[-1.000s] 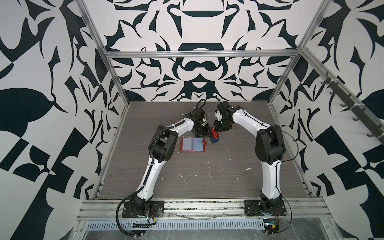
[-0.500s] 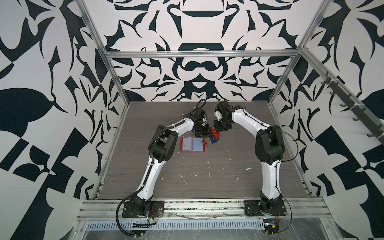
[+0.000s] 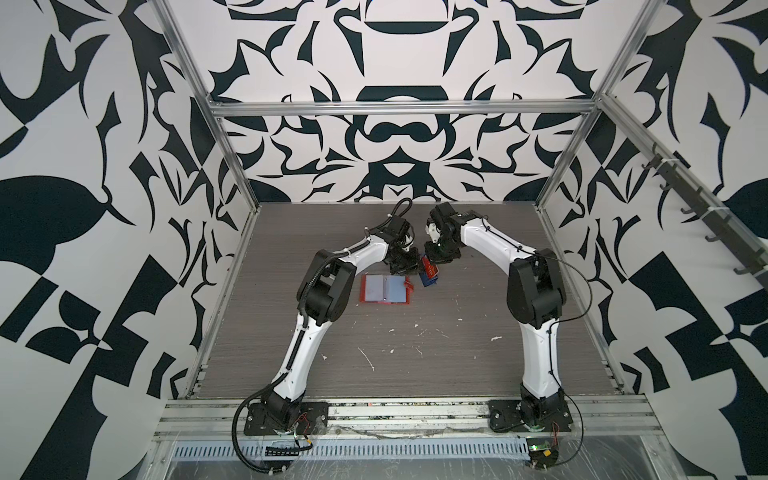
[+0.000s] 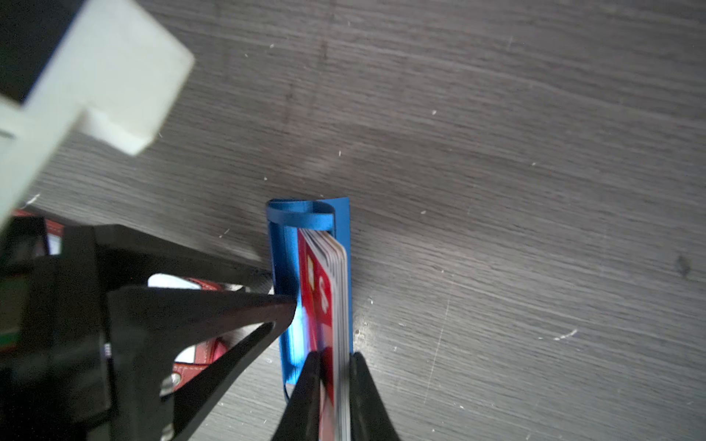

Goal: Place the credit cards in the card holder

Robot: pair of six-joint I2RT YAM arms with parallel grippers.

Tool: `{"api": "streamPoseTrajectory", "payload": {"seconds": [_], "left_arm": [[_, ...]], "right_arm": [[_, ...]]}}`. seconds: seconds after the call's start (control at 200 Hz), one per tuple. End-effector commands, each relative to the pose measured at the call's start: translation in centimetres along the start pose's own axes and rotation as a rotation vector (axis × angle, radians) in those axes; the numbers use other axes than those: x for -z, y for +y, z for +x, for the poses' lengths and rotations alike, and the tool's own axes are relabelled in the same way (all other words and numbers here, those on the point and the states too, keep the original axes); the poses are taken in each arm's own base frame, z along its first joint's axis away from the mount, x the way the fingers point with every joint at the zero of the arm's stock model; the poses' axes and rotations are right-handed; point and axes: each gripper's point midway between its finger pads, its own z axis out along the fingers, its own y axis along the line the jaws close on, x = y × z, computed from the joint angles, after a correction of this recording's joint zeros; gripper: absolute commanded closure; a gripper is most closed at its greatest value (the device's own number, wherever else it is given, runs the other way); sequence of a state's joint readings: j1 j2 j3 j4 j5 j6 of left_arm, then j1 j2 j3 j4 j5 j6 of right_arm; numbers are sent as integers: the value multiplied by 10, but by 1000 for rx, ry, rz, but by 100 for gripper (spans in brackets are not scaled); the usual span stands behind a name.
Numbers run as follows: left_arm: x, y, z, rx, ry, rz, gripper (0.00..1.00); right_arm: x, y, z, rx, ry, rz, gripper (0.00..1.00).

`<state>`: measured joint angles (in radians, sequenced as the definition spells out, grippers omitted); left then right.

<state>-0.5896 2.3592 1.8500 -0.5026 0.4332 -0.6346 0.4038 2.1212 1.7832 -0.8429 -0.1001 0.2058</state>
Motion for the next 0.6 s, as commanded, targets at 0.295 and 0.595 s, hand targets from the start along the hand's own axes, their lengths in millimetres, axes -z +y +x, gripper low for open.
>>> {"api": "streamPoseTrajectory", "payload": {"seconds": [0.295,0.595], "left_arm": [[0,26,11,40,35,-101,71],[0,27,11,42,35,-102,71]], "right_arm": [[35,-2,-11,8,-69,26,76],[38,-2,-11,9,-76,22,85]]}}
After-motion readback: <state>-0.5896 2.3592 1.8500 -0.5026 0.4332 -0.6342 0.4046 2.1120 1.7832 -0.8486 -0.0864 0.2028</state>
